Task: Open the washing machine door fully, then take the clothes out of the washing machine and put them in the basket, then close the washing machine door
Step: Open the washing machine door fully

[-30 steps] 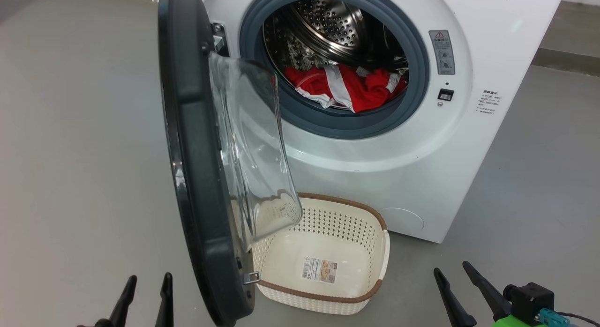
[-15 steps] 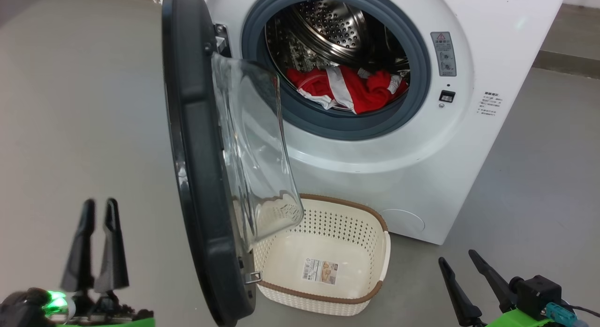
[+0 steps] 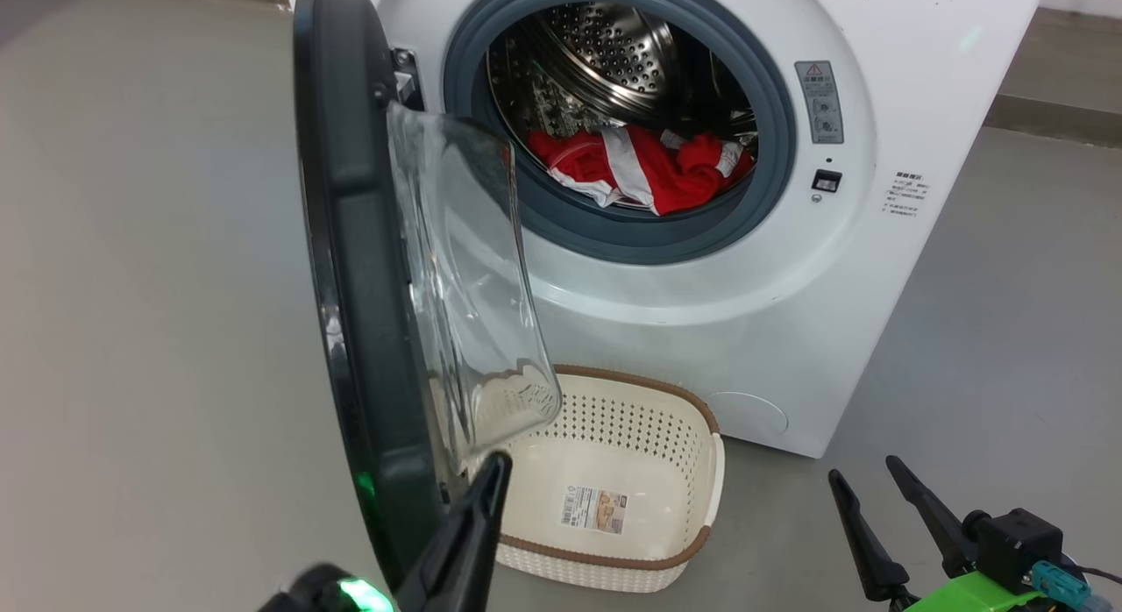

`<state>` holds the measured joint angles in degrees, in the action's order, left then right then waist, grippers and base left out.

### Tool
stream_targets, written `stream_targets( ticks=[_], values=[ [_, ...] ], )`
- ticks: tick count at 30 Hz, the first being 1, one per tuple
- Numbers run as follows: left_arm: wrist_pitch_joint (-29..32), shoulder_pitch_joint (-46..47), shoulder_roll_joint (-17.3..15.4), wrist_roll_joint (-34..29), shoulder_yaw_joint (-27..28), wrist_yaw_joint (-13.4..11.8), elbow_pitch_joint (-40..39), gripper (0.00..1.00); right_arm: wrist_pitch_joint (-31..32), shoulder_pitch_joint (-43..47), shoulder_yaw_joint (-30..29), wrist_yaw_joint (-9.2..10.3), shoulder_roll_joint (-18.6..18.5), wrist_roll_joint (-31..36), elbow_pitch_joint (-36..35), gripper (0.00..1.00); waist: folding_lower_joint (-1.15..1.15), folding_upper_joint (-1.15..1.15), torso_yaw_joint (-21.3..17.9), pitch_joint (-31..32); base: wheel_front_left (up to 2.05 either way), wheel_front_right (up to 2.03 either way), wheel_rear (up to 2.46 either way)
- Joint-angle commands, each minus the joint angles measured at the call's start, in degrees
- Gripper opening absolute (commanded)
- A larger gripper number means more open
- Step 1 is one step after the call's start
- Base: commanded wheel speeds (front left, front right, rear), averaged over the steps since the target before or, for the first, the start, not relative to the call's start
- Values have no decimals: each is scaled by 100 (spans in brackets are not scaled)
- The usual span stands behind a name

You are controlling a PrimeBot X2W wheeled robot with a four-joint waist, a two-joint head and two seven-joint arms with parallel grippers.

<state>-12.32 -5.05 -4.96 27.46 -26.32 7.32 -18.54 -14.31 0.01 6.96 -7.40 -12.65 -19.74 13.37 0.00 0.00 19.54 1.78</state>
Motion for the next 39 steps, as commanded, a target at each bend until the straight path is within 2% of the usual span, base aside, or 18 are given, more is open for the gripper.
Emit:
stream_targets(
  ticks=[1,4,8,17,28,39],
  values=[
    [16,55,1,108,148,17,-49,0,-69,-155,123,-9,-59,86,-153,100,0,0,-4,0,0,0,0],
    [62,69,7,567,-45,17,479,0,-69,-159,140,-9,-43,85,-144,100,0,0,-19,-1,0,0,0],
    [-22,263,-125,667,-133,17,1157,0,-69,-189,180,-9,-30,77,-121,100,0,0,-65,-6,0,0,0],
    [-211,562,-133,798,300,-7,2087,0,-69,-181,183,-9,-31,86,-140,100,0,0,-127,-46,0,0,0],
    [-264,482,-202,601,968,-139,2174,0,-69,-252,158,-9,-48,123,-167,100,0,0,-71,-182,0,0,0],
    [-267,223,-310,457,2037,-338,2027,0,-69,-296,217,-9,-13,109,-151,100,0,0,36,-209,0,0,0]
  ],
)
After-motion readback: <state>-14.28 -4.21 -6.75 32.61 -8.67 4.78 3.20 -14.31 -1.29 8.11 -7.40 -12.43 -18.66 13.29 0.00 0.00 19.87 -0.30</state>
